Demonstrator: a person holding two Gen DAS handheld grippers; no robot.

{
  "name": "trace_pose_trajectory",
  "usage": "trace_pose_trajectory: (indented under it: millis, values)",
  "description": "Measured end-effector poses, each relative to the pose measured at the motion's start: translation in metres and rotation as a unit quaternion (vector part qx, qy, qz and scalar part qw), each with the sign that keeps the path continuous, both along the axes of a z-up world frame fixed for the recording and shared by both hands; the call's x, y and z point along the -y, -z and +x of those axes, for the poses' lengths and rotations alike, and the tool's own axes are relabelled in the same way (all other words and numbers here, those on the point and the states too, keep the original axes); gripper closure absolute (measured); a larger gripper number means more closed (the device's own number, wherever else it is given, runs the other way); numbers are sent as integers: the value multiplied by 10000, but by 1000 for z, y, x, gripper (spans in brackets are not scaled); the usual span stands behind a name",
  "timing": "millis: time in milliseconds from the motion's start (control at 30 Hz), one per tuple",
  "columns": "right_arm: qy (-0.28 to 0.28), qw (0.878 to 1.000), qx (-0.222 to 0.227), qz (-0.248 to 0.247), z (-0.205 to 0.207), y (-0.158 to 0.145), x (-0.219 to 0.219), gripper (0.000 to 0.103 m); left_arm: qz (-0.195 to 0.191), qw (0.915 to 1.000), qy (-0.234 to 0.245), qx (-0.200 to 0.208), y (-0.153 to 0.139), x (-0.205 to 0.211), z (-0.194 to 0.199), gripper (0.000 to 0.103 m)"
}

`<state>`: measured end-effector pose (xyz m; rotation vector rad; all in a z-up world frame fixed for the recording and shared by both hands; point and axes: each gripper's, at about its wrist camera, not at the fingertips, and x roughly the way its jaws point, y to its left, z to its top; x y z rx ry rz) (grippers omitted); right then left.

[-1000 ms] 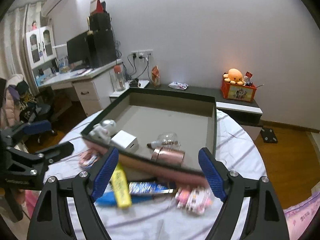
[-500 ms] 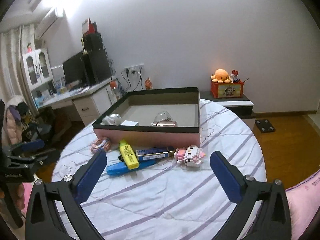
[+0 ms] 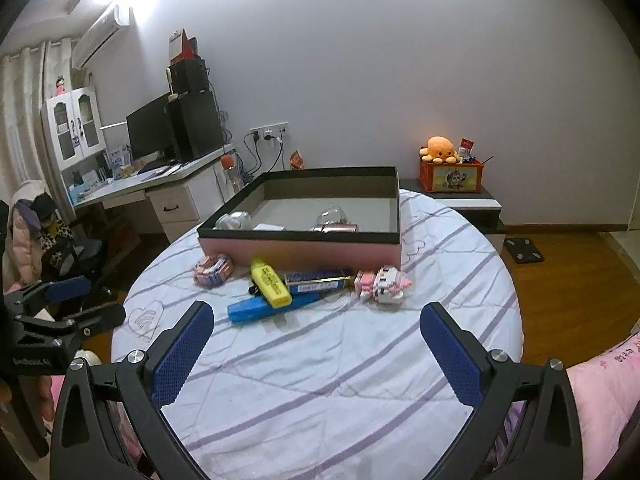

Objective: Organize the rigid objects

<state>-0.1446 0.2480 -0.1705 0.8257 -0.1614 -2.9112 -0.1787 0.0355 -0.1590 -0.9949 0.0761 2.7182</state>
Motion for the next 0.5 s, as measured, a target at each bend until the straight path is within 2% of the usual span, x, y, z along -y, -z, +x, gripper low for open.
trace_pose_trajectory:
  millis: [133, 267, 500]
  values:
    - [-12, 10000, 31, 33, 8, 0, 3, 0, -59, 10000, 37, -14, -1, -2, 7, 0]
    - [22, 10000, 64, -12, 13, 2, 3, 0, 95, 9998, 169, 60, 1, -3, 11, 0]
    - [54, 9997, 233, -22, 11, 9, 3, 0, 3, 9997, 164, 197, 10, -7, 6, 0]
